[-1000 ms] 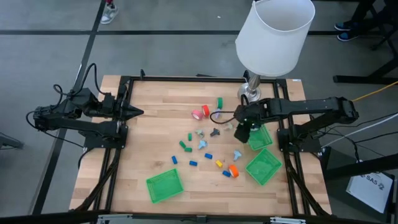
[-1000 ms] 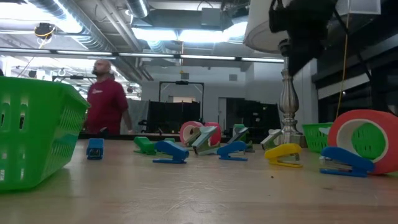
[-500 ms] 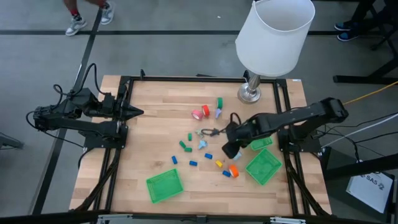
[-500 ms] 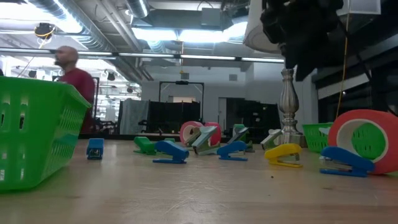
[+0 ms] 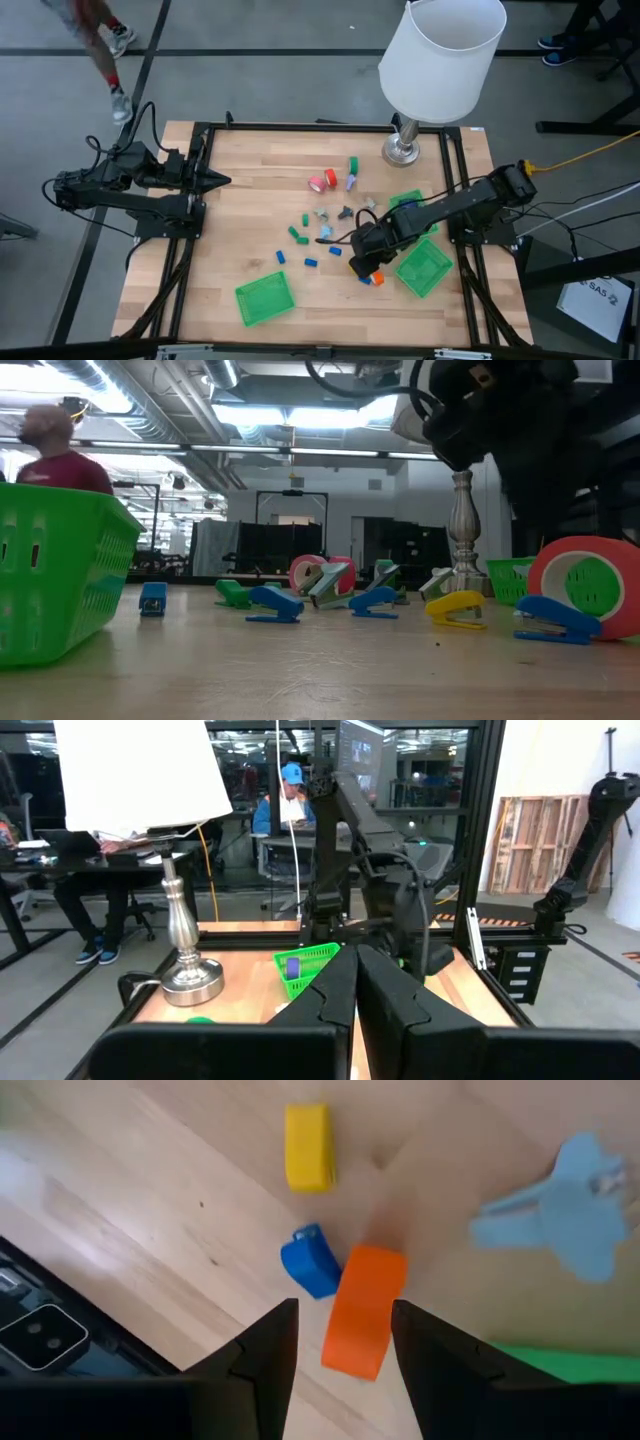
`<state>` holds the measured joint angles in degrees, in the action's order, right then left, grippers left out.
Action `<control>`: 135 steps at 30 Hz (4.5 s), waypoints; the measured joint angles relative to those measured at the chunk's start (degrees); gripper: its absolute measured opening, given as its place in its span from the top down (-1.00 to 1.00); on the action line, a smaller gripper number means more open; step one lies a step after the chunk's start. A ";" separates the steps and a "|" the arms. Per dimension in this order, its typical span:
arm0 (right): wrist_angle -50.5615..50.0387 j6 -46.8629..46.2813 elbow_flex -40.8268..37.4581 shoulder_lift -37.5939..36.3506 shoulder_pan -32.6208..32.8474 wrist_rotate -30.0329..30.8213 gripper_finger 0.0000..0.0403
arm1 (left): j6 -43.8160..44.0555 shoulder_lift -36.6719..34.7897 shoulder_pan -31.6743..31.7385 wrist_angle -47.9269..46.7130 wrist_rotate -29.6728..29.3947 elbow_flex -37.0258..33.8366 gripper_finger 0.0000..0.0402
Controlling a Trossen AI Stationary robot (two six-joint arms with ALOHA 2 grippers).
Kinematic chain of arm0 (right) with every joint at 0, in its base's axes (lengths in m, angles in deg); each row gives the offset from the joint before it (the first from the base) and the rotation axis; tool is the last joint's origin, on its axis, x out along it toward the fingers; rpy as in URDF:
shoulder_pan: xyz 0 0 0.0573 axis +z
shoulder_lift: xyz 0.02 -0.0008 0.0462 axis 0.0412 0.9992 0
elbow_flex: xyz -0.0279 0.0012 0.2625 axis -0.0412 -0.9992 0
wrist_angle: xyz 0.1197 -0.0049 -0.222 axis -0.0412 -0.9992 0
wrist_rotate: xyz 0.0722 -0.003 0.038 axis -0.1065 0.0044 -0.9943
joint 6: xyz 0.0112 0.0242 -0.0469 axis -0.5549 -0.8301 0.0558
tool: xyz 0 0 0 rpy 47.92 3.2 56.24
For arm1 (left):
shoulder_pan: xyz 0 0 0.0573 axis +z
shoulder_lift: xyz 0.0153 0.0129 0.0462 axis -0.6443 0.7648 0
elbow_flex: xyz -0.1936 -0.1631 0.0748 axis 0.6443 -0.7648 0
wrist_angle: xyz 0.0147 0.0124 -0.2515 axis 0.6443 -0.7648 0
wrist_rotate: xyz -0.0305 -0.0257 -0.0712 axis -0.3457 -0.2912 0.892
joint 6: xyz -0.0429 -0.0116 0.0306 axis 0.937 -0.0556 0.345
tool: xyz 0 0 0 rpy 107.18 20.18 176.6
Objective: Pick and place Stapler, Stapler remover, tape
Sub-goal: Put the orange tape into the top right green bin, then put the right gray staple remover into the bottom right green bin
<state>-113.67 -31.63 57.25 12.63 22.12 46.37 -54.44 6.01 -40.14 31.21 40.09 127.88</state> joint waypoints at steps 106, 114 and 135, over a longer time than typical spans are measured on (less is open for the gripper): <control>-18.31 70.23 -18.49 -16.43 -17.79 23.09 0.19 | 0.00 0.00 0.02 0.00 0.00 0.00 0.97; -19.85 69.63 -18.19 -16.65 -17.79 23.07 0.14 | 0.00 0.00 0.00 0.00 0.00 0.00 0.97; -15.37 60.18 -3.45 -16.45 -18.49 23.22 0.14 | 0.00 -0.02 0.01 0.00 0.00 0.00 0.96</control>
<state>-129.04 28.55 53.80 -3.82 3.64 69.59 -54.44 6.00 -40.14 31.21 40.09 127.88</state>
